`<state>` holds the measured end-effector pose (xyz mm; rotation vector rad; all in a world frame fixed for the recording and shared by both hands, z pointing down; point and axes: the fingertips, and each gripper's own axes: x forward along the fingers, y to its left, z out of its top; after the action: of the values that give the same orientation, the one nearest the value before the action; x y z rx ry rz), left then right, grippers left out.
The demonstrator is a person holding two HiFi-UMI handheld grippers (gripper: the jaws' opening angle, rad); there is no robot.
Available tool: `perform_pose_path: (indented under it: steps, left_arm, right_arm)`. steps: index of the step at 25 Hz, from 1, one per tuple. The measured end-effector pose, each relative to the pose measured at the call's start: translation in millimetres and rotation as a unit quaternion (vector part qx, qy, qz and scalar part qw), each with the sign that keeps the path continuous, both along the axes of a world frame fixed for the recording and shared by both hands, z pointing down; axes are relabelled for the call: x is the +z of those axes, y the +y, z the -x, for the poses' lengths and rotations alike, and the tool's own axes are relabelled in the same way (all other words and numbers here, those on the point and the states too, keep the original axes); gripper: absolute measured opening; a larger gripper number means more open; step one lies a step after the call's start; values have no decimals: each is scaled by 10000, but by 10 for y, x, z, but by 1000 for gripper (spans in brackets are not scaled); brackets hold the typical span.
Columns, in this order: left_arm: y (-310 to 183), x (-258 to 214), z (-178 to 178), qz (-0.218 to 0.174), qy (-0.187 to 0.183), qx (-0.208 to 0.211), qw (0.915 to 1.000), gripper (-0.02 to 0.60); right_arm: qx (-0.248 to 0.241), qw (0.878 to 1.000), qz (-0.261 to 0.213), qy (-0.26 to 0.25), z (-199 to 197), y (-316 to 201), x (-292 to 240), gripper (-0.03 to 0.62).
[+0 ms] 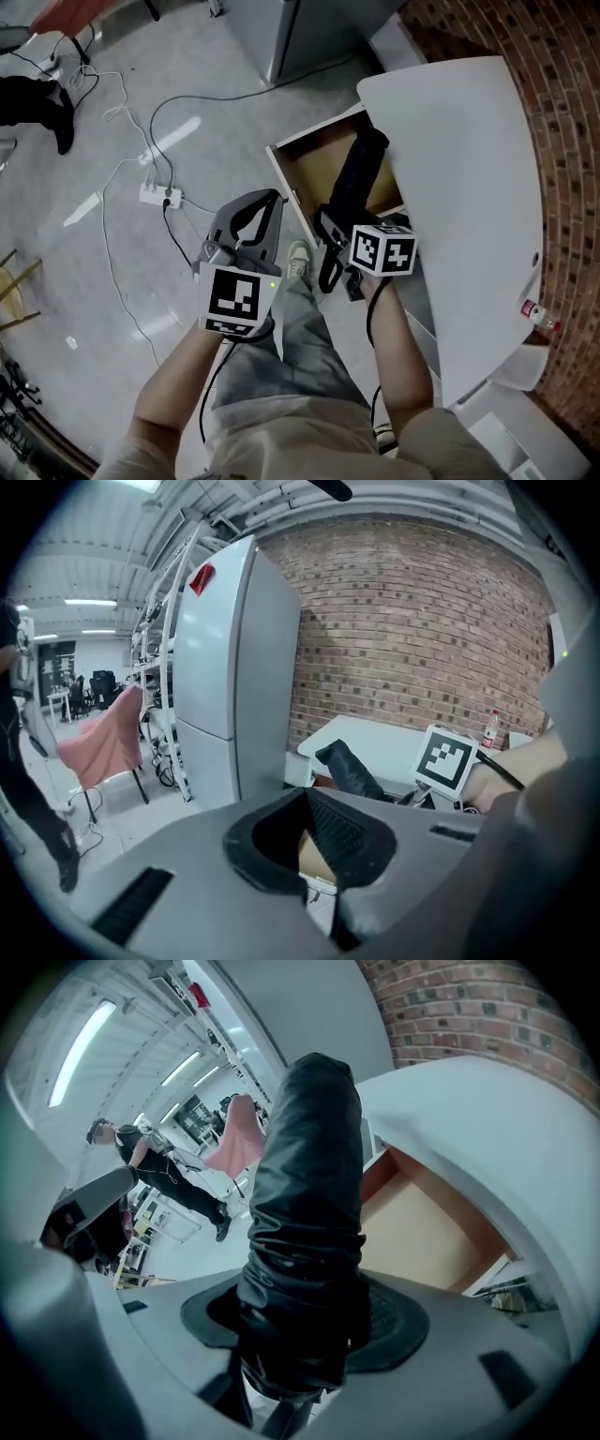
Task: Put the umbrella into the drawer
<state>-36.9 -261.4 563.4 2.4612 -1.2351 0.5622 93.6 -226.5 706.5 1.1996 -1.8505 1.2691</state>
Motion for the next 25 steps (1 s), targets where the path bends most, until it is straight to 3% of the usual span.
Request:
perform_pose_path:
  steps: [7,13,25]
  left_arm:
    - [-70,569,-165,168,-79,364,9992,8]
    - [-186,929,-217,346,-44,438,9984,8]
    - [-352,1410,-261,613,-167,482,9968,8]
  right_arm:
    - [193,9987,476,39,-75,-155,619,273]
    - [503,9955,798,119,-209,-326,1097,273]
    - [857,9931,742,297,-450,-799,1503,273]
